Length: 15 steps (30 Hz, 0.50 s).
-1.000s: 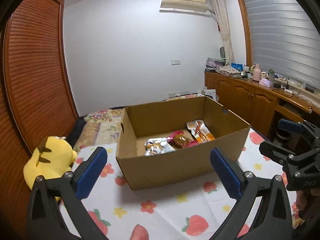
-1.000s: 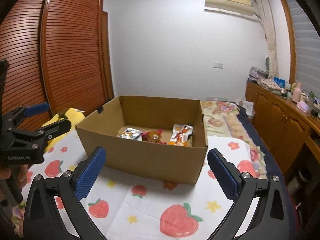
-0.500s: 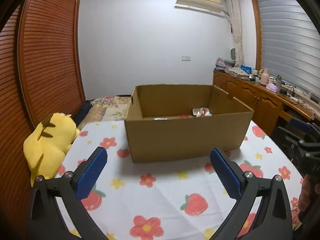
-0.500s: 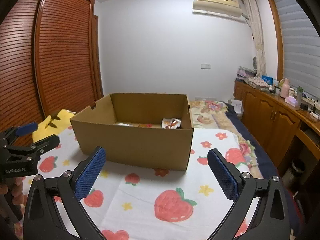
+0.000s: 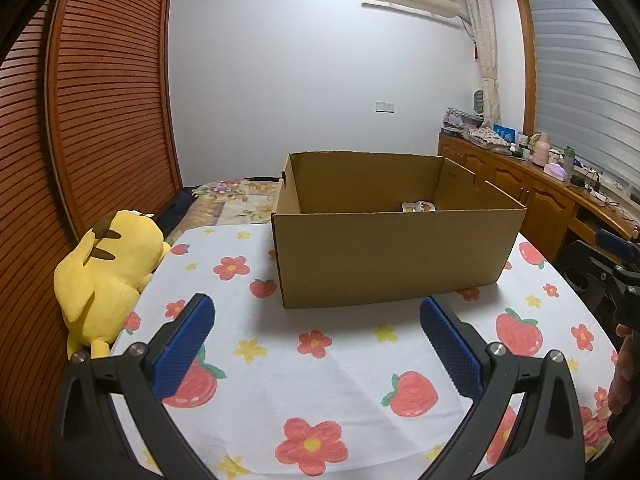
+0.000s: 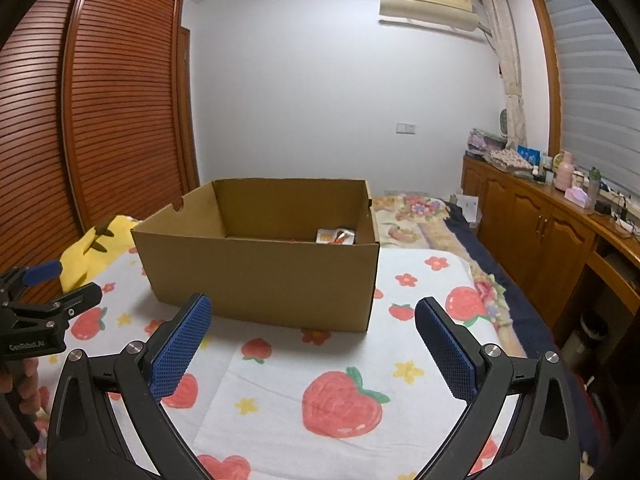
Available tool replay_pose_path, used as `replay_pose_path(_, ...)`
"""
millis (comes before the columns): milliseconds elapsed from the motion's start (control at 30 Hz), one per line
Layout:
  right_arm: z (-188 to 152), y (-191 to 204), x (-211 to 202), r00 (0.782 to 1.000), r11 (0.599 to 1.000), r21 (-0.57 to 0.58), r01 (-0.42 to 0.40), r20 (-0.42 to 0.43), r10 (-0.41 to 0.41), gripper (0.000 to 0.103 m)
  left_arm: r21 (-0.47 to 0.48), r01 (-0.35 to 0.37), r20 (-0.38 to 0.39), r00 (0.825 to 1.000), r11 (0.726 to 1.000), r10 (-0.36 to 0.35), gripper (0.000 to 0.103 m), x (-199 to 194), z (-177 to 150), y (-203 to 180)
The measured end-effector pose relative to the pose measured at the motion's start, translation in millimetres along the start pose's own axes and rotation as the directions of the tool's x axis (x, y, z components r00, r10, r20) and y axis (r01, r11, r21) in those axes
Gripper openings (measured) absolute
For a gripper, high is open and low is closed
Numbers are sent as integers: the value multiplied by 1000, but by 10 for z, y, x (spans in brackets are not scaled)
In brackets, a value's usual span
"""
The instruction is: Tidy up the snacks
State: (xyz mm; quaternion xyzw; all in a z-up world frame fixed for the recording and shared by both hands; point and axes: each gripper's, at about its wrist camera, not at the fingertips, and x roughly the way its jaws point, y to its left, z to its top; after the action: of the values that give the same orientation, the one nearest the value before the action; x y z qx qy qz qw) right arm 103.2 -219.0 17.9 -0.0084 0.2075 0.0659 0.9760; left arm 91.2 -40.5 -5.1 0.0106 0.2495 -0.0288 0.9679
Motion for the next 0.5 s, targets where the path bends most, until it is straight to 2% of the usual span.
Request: replay_pose_path(500,-34,-24,7,1000,1000,3,4,-4,-4,103,14,-19,19,1000,1000,18,103,-52,-4,13)
